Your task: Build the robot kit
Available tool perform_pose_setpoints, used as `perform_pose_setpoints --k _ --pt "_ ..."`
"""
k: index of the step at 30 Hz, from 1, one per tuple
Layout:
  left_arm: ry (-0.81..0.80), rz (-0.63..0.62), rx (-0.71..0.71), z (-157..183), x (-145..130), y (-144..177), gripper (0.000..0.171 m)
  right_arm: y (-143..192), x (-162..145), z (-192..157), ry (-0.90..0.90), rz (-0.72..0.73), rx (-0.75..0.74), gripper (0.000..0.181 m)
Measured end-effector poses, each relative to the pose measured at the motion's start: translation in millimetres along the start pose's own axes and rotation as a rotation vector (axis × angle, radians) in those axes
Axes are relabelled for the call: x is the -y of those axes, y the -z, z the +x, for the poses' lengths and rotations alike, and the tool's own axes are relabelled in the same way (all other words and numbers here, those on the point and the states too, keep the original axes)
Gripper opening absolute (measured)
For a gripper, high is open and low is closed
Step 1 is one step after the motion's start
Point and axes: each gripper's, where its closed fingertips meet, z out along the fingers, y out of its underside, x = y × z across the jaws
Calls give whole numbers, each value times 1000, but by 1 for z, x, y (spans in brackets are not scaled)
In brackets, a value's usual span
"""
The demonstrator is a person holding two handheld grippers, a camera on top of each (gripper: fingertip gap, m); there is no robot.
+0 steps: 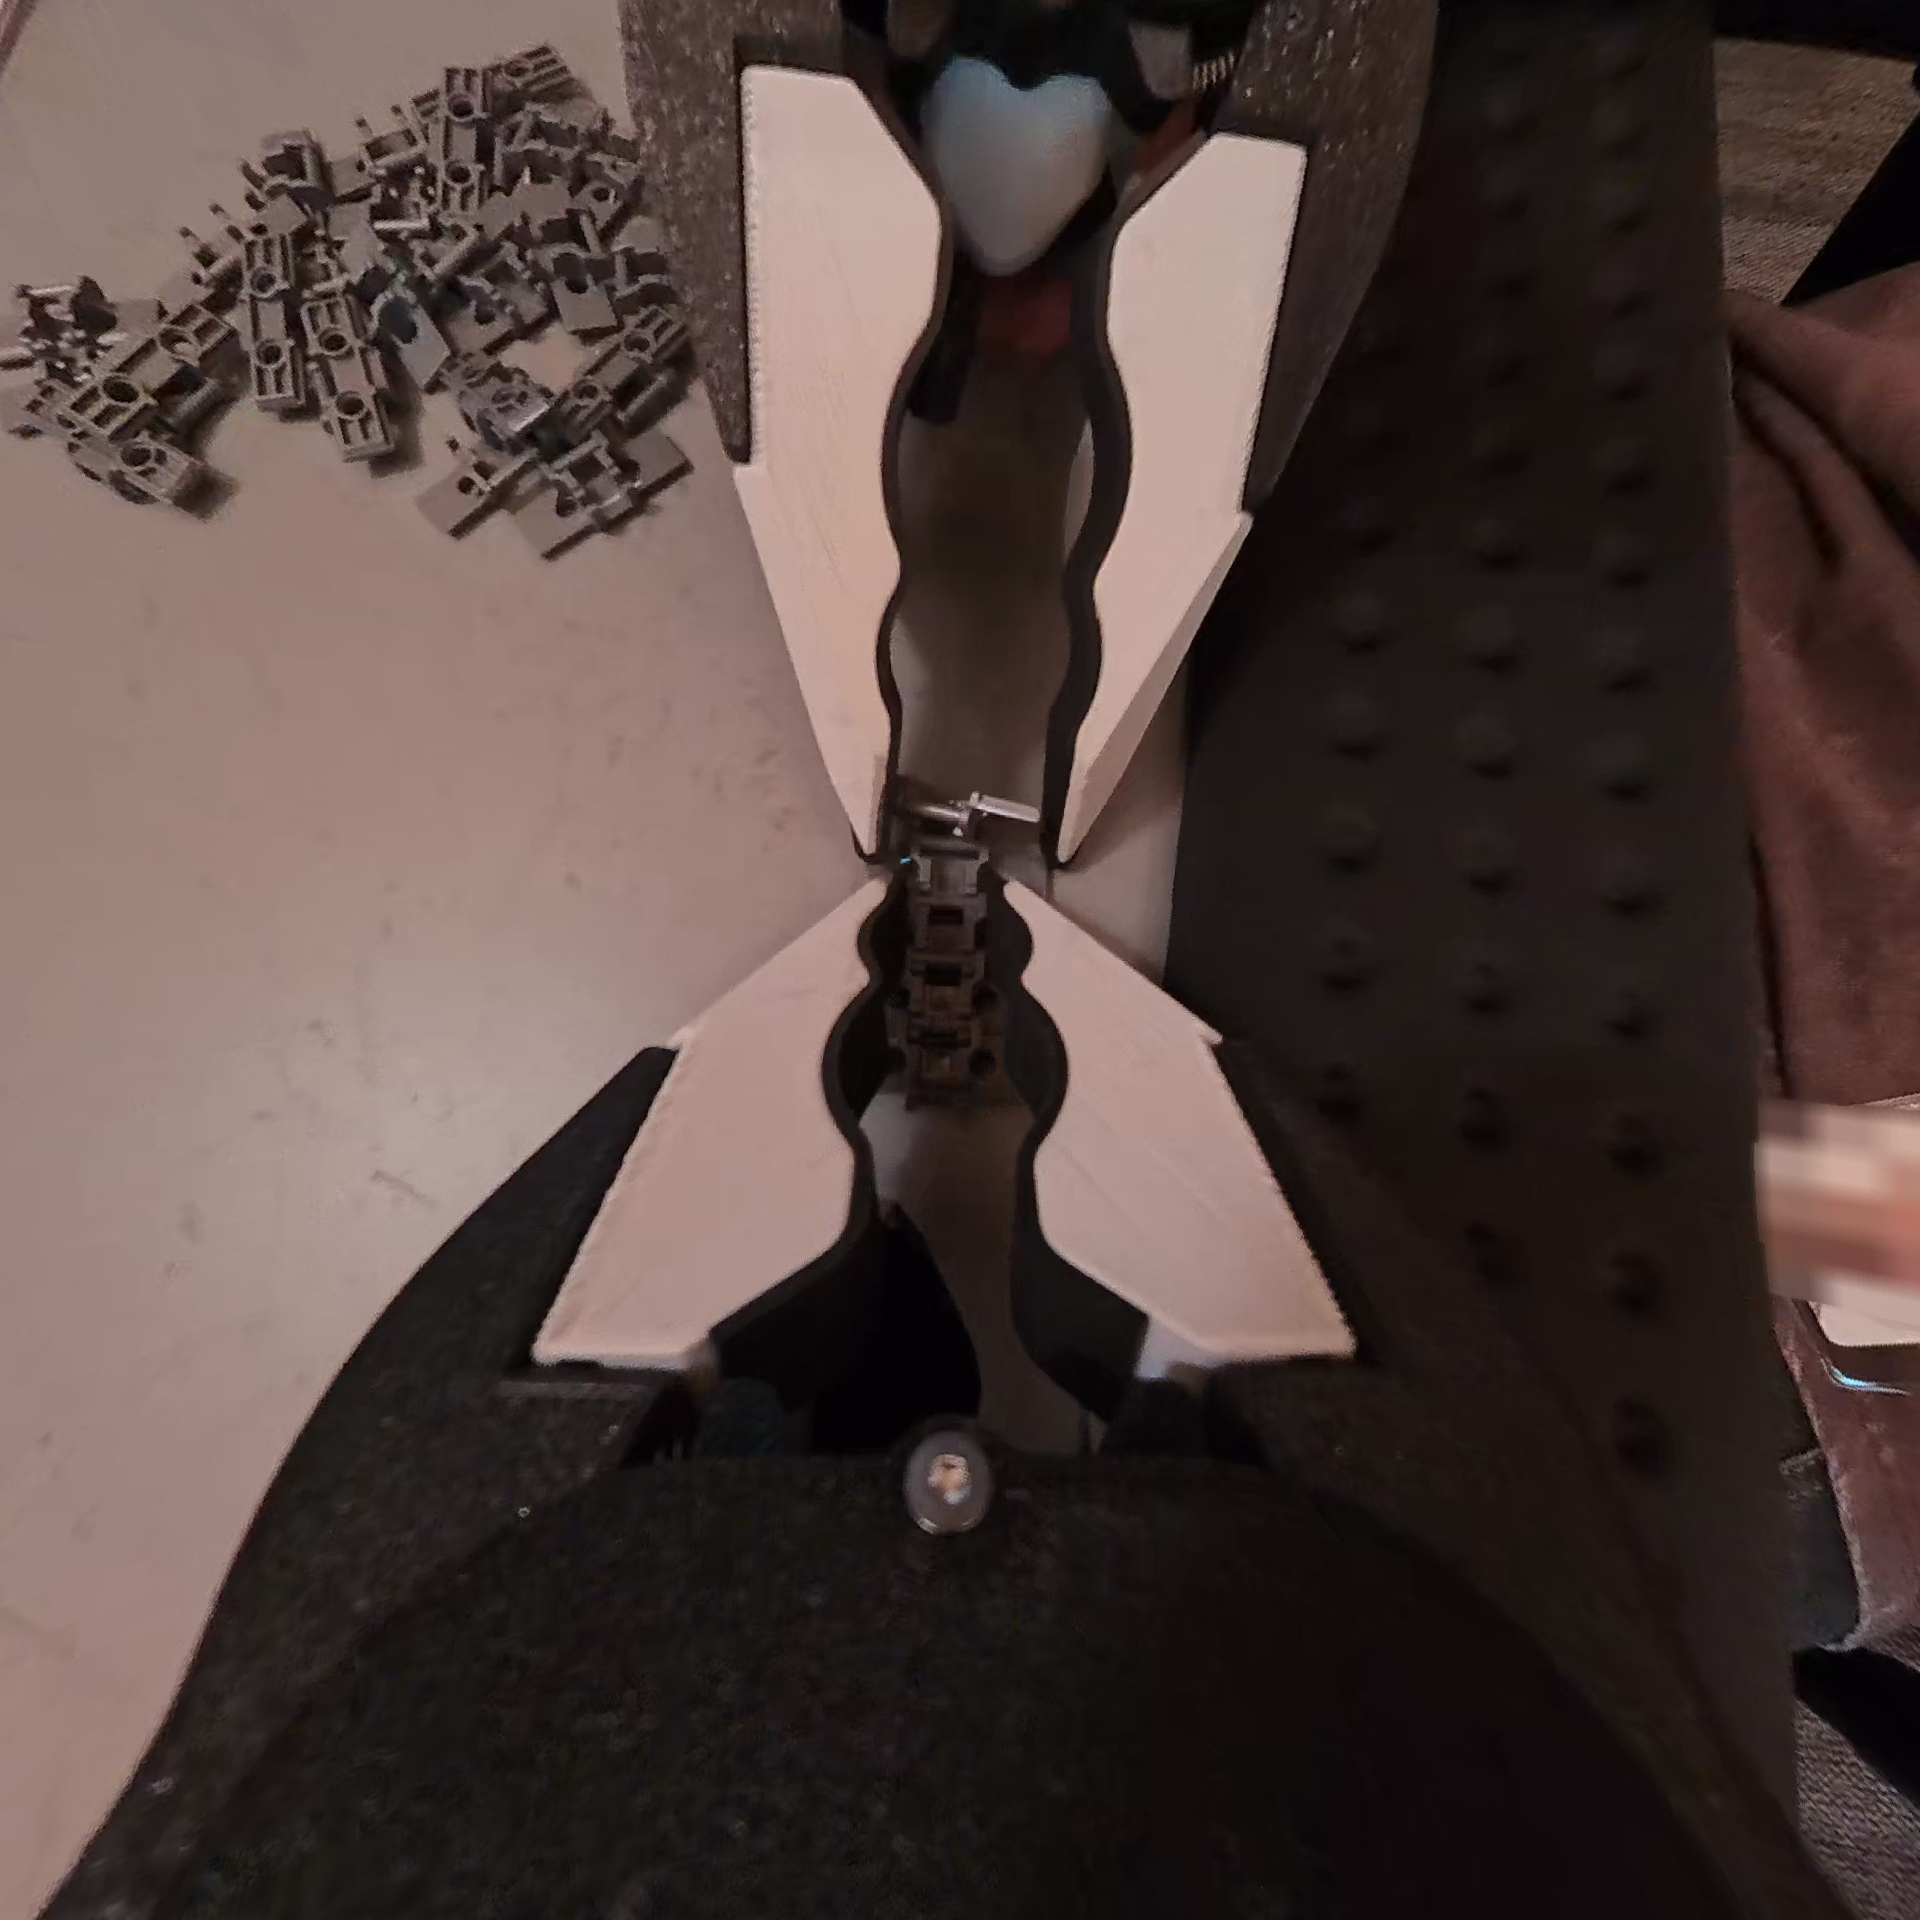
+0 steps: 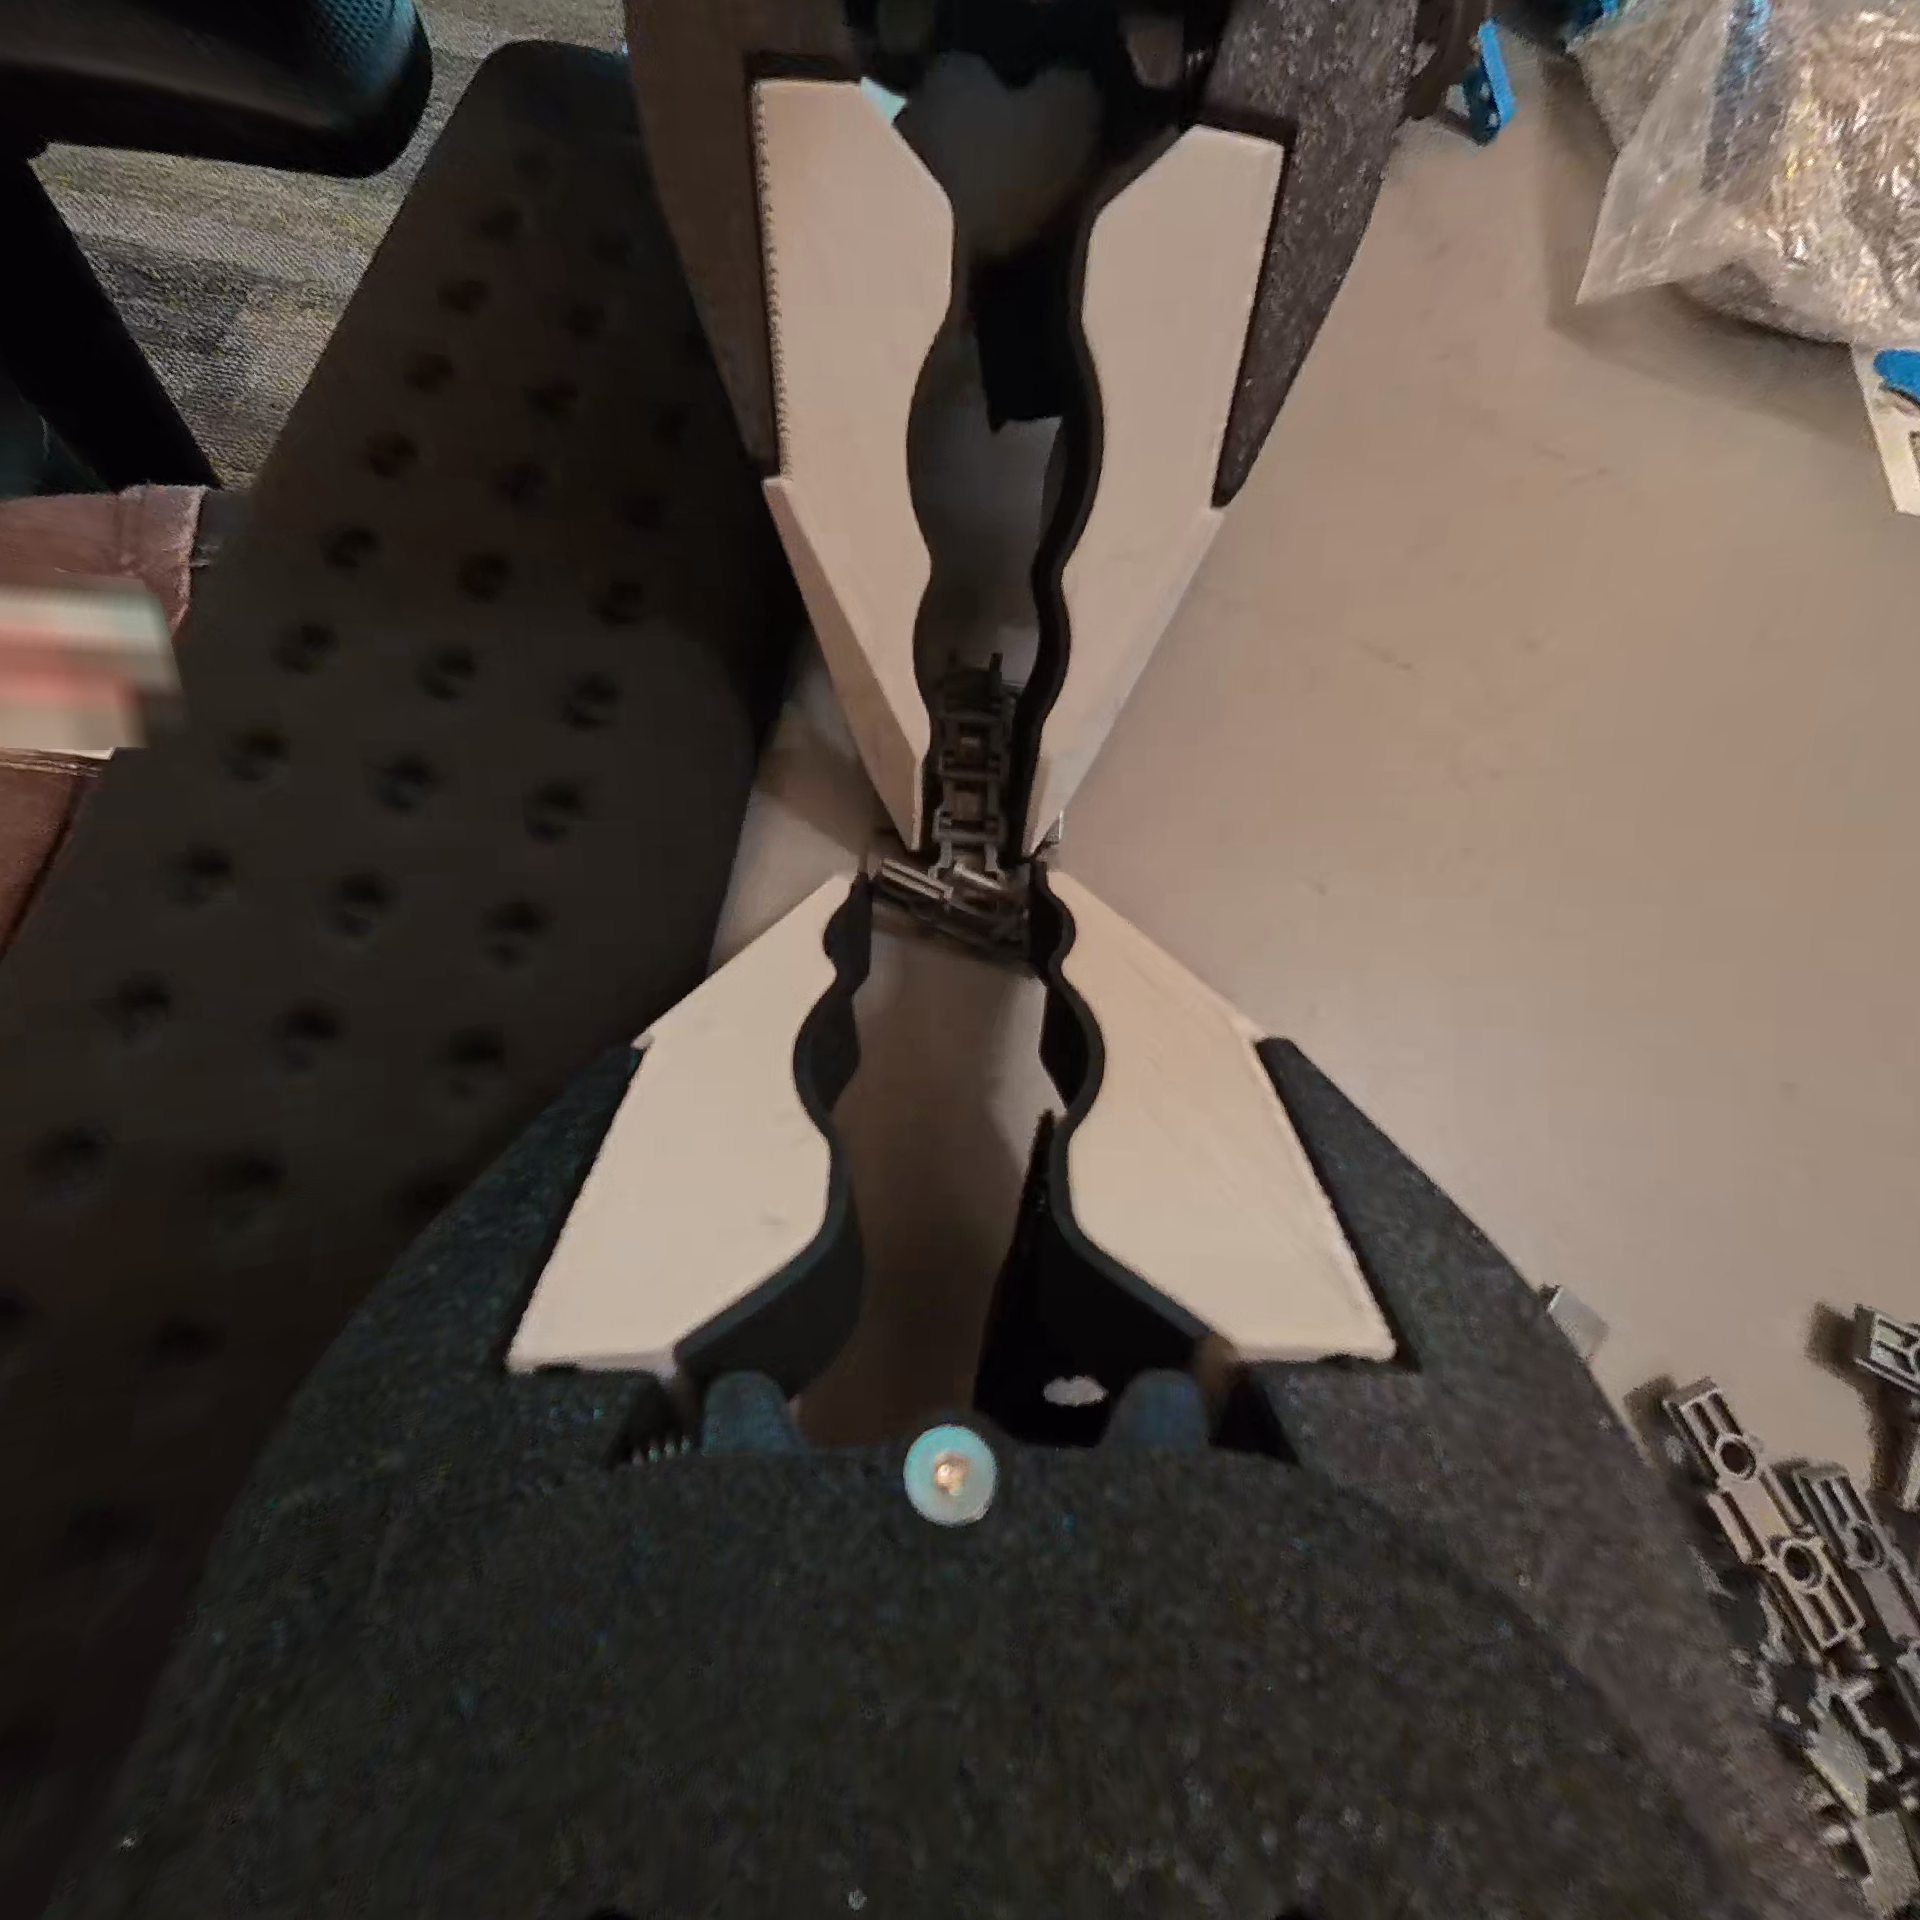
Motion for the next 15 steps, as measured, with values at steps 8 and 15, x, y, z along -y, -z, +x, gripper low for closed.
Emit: perform_pose_setpoints --k 8,15 --pt "5 21 -16 1 1 -2 14 4 -4 1 -38 -16 -28 34" --pt "23 36 -30 1 1 -2 14 9 -6 -1 -132 -22 -18 50"
